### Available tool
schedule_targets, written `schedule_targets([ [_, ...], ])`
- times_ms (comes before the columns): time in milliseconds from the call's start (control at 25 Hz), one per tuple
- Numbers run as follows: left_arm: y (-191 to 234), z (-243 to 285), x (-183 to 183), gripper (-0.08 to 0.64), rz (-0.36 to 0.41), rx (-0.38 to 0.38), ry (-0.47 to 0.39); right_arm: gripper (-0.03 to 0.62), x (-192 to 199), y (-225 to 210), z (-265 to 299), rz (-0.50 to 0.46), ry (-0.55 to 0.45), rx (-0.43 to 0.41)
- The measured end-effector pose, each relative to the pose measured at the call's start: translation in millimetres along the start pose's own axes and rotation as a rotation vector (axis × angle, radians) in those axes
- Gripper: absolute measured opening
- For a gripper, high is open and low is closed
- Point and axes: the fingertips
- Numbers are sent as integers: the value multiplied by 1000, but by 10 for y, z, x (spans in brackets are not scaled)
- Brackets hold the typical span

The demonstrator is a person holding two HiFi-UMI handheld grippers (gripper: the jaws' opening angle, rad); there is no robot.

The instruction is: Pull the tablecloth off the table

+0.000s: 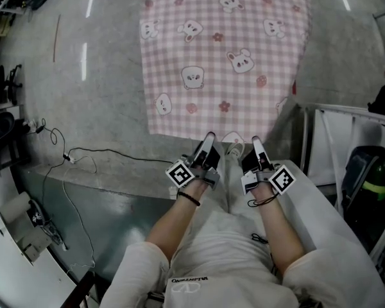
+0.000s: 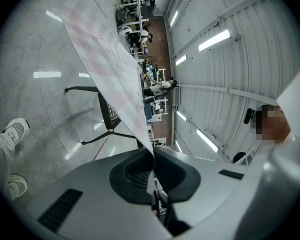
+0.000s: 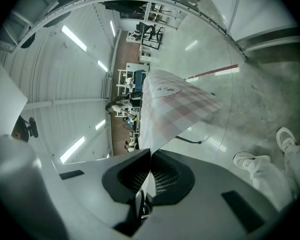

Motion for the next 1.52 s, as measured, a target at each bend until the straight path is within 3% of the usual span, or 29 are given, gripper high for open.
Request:
schedule_targets([
  [240, 385, 123, 61, 2, 14, -27, 5, 10, -107, -383, 157, 19, 25, -15],
  [400, 60, 112, -6, 2, 6, 9, 10, 11, -69, -62, 107, 14, 40, -51],
  [600, -189, 112, -58, 2, 34, 2, 32, 10, -20, 55, 25, 77, 25, -28],
  [880, -582, 177, -74, 2, 66, 8, 54, 11, -56, 406, -55, 80, 58, -33],
  [1520, -1355, 346, -91, 2, 92, 52, 100, 11, -248, 1199, -183, 11, 59, -92],
])
Point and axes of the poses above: the fingertips, and each gripper's own axes: z forward along the fingers, y to its left, x out of its underside, and after that the axes turned 1 degree about -y, right-handed
